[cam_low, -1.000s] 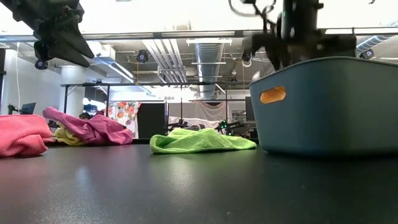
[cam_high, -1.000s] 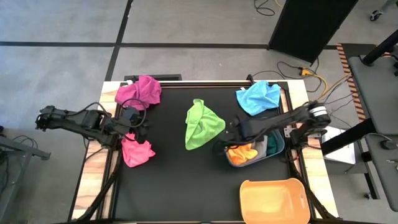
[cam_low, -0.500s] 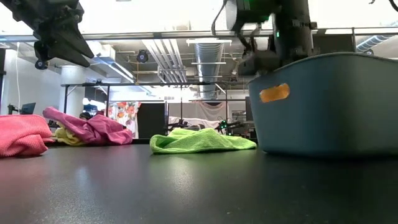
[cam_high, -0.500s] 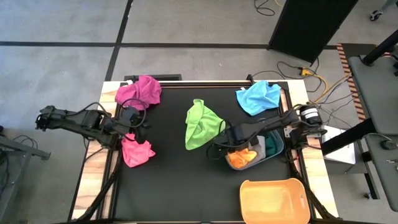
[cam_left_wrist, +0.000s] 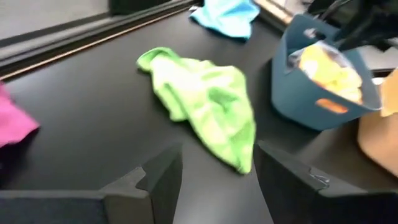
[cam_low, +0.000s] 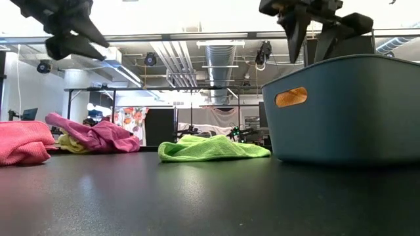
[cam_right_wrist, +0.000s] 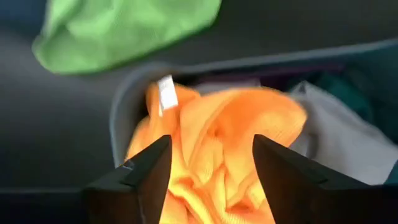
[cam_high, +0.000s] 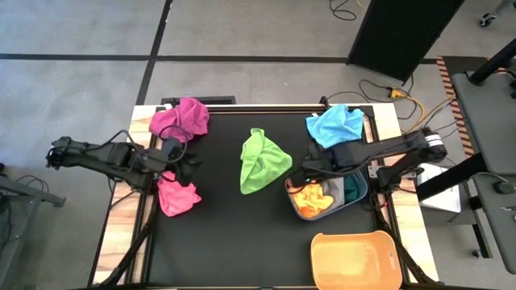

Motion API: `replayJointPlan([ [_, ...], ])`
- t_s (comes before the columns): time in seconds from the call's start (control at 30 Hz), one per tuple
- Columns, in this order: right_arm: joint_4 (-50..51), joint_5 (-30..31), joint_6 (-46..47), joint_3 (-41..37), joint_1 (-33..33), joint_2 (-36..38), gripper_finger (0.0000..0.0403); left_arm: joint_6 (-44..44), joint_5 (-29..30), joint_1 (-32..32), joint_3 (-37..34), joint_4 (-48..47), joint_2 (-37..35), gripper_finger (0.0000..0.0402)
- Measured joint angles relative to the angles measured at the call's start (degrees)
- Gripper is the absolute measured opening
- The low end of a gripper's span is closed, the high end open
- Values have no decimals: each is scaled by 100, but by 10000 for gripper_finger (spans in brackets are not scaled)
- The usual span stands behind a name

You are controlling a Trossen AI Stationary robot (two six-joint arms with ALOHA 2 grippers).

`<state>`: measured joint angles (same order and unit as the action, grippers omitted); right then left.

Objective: Sort towels by color in basket
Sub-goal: Put the light green towel into the yellow bin

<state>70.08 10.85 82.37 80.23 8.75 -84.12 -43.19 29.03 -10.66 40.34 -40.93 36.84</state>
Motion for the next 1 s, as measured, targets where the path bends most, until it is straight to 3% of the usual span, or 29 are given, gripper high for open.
replayJointPlan([
  [0.17,-4,586,-123,0,-1,426,243,331,-6,8,0,628,346,204],
  [0.4,-6,943,-255,0,-1,820,266,783,-24,354,0,1338,1129,227],
  [0.5,-12,1025,-450,0,-1,969,274,840,-409,725,0,1656,1401,230],
  [0.63,-41,1221,-1125,0,-67,1104,283,820,-1083,1163,0,2045,1816,231],
  [0.77,-50,1542,-1712,0,-93,1141,289,823,-1165,1325,16,2290,2226,231],
  [1.0,-47,1527,-2400,0,-89,1102,297,708,-1202,1333,90,2253,2528,231],
])
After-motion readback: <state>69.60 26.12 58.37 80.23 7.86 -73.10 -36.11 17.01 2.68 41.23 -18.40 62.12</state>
